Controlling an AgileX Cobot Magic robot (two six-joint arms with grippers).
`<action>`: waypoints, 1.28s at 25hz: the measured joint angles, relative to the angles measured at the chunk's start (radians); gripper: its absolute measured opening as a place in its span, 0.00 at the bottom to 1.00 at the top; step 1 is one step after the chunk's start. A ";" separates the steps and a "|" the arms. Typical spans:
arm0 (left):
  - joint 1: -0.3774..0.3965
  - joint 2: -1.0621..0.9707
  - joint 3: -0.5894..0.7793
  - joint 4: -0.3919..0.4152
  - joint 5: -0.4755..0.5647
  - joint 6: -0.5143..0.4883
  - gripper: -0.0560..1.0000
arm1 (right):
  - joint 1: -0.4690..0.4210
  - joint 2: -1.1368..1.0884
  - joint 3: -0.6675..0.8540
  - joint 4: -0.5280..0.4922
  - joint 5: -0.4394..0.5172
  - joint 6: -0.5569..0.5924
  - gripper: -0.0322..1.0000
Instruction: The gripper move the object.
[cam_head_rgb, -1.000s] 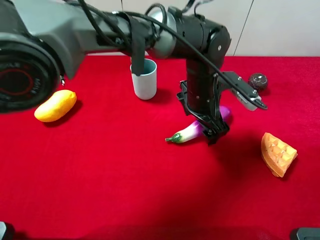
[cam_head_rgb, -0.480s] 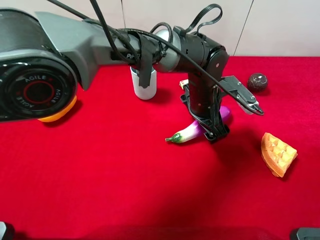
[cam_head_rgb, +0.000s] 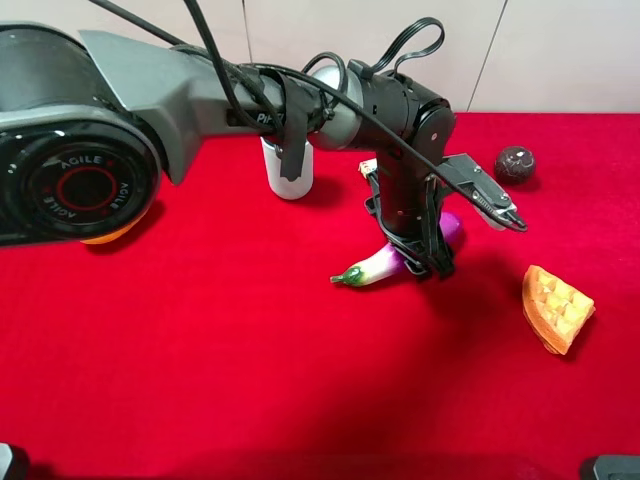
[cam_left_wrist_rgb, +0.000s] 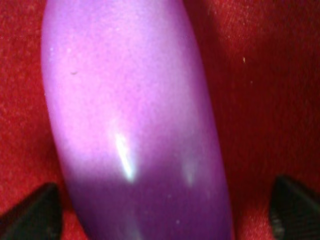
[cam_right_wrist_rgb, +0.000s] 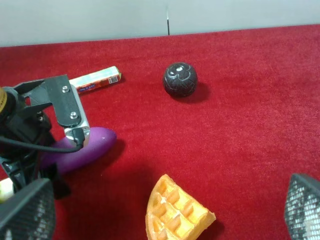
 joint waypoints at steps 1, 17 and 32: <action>0.000 0.000 0.000 0.000 0.001 -0.007 0.64 | 0.000 0.000 0.000 0.000 0.000 0.000 0.70; 0.000 0.000 0.000 0.000 0.010 -0.050 0.52 | 0.000 0.000 0.000 0.000 0.001 0.000 0.70; 0.000 -0.112 -0.010 0.001 0.177 -0.153 0.52 | 0.000 0.000 0.000 0.000 0.000 0.000 0.70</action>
